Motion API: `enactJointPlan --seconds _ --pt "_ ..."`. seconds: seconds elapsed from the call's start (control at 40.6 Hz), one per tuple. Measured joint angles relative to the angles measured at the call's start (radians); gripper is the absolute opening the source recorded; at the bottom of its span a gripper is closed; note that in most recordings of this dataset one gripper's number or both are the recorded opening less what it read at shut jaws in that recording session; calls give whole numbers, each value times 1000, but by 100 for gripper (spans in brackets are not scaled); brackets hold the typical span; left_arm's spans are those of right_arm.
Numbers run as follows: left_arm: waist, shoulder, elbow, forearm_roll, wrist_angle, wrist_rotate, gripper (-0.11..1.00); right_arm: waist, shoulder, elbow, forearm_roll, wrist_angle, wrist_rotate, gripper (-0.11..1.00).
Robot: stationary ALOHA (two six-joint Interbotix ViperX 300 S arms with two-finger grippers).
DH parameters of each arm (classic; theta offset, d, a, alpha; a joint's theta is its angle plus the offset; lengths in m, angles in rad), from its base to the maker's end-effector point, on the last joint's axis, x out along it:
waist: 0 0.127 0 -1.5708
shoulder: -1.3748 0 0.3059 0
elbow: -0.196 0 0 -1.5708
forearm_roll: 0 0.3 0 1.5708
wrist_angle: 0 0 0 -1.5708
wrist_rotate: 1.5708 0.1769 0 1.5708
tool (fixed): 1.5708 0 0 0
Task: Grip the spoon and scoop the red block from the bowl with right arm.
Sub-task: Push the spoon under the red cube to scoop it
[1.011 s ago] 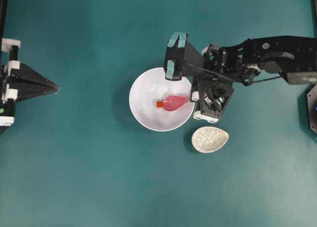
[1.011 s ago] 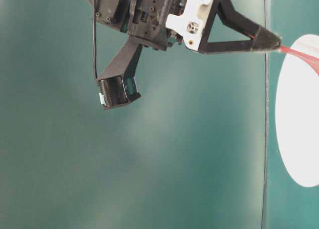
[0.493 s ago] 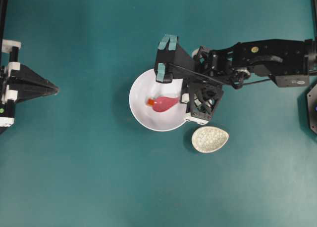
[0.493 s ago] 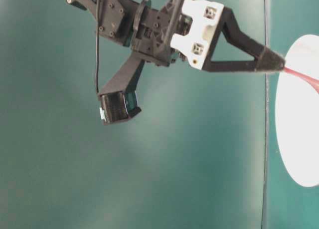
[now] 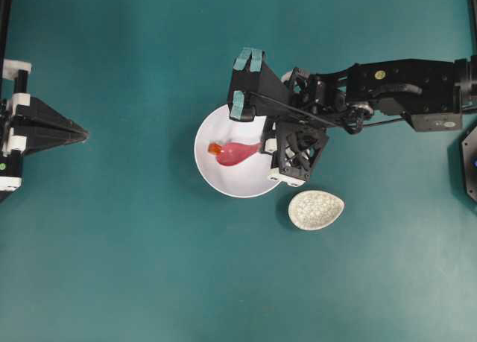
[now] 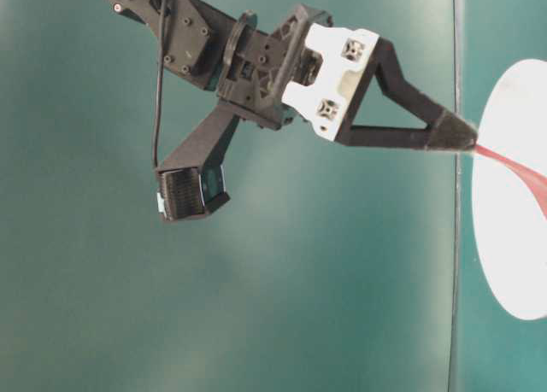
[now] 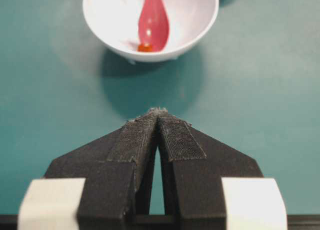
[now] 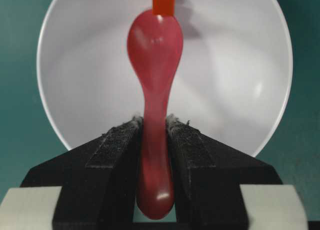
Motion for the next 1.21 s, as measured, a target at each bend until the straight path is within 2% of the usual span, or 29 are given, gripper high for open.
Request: enactJointPlan --seconds 0.838,1.208 --pt "0 0 2 -2 2 -2 0 0 -6 3 0 -64 3 24" --pt "0 0 2 -2 2 0 0 0 -52 60 0 -144 51 24"
